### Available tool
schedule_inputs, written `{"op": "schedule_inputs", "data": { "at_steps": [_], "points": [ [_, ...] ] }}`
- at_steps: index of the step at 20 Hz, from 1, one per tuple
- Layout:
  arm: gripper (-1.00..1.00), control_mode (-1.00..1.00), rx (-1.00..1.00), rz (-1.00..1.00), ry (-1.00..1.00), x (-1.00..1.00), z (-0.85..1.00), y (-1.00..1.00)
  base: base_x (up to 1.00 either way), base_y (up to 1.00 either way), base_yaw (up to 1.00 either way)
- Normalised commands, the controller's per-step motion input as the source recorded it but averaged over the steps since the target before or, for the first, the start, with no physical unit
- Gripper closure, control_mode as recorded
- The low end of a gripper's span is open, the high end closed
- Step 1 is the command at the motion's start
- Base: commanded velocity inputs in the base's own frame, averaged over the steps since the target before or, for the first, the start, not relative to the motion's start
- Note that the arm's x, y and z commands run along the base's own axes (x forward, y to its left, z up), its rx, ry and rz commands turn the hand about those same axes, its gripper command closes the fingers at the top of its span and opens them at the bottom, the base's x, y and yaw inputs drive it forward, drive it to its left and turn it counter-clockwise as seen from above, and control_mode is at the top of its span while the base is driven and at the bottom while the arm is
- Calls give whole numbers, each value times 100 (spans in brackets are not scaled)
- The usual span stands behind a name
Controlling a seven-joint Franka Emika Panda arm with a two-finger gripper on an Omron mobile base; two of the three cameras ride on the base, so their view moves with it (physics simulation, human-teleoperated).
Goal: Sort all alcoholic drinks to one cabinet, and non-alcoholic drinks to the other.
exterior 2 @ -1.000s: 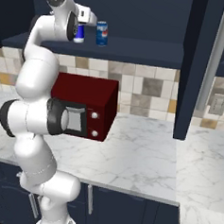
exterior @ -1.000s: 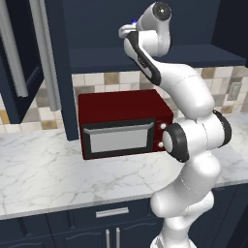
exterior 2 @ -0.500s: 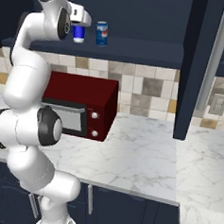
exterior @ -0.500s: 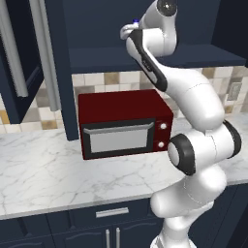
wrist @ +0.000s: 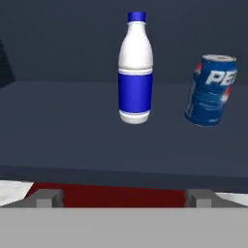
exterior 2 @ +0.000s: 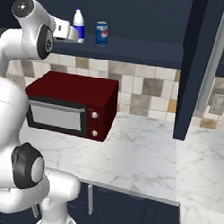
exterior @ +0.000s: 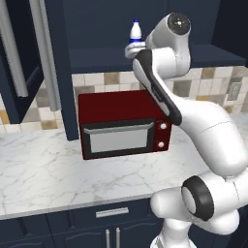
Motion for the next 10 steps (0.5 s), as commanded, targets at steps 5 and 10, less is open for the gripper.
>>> {"op": "schedule_inputs", "data": {
  "at_steps": [5, 10],
  "points": [
    [-100, -100, 3, 0, 0, -100, -49, 0, 0, 0, 0],
    [-100, -100, 4, 0, 7, -100, -62, 0, 0, 0, 0]
  ]
}}
